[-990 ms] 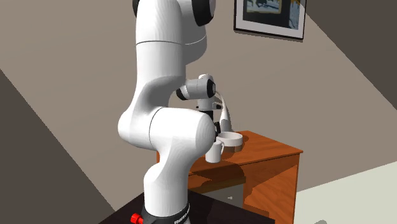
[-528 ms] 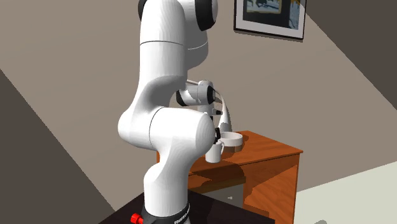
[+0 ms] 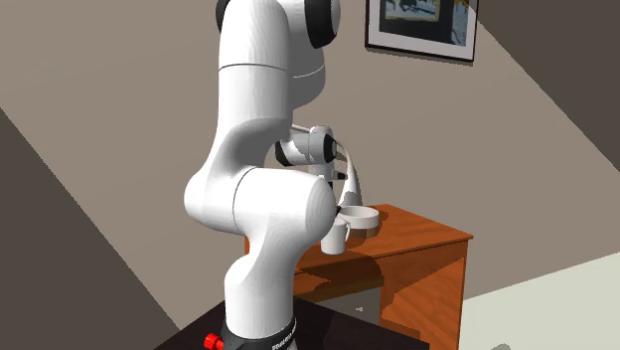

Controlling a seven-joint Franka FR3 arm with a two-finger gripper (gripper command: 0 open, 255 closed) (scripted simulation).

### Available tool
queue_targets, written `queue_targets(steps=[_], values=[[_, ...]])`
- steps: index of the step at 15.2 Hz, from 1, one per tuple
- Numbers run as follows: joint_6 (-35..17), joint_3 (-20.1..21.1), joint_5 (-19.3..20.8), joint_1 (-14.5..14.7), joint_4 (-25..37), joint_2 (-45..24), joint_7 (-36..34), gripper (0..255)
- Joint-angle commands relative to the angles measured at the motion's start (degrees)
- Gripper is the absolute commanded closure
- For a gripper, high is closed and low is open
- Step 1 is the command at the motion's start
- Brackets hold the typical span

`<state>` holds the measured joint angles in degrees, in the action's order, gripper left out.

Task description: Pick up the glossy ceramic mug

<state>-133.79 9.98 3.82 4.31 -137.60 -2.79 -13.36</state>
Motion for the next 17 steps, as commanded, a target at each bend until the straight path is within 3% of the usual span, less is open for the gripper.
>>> queue_targets(steps=[1,17], values=[[0.0,0.0,0.0,0.0,0.0,0.0,0.0,255],[11.8,0.0,-2.2,0.1,4.0,8.0,1.9,255]])
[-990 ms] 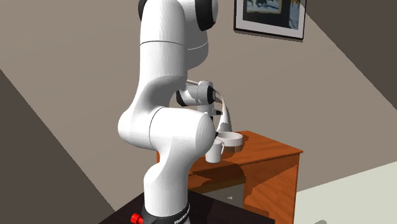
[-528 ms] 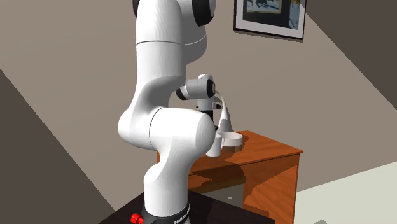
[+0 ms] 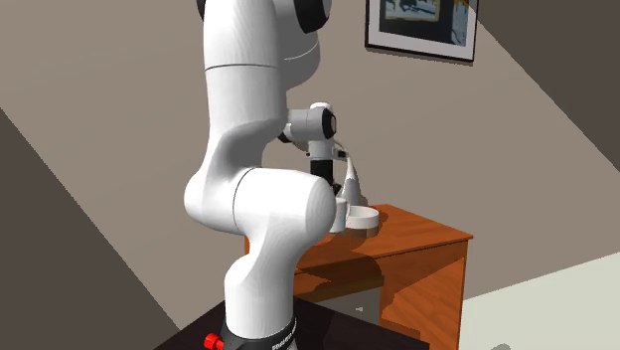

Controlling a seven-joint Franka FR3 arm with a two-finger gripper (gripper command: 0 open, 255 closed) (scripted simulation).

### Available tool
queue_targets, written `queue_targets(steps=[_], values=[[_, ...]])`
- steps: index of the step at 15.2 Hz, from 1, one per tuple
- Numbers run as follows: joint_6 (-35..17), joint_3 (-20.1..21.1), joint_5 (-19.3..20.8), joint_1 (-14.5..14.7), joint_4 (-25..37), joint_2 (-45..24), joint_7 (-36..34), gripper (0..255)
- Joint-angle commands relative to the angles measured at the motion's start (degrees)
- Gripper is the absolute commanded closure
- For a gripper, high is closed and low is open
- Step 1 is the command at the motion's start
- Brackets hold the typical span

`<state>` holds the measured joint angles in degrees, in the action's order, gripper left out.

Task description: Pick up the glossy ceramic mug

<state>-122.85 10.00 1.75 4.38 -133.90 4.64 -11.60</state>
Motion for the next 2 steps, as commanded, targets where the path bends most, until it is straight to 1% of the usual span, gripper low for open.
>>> queue_targets(steps=[1,2], values=[[1.0,0.0,-0.1,0.0,0.3,0.6,0.1,255],[1.0,0.0,-0.1,0.0,0.3,0.6,0.1,255]])
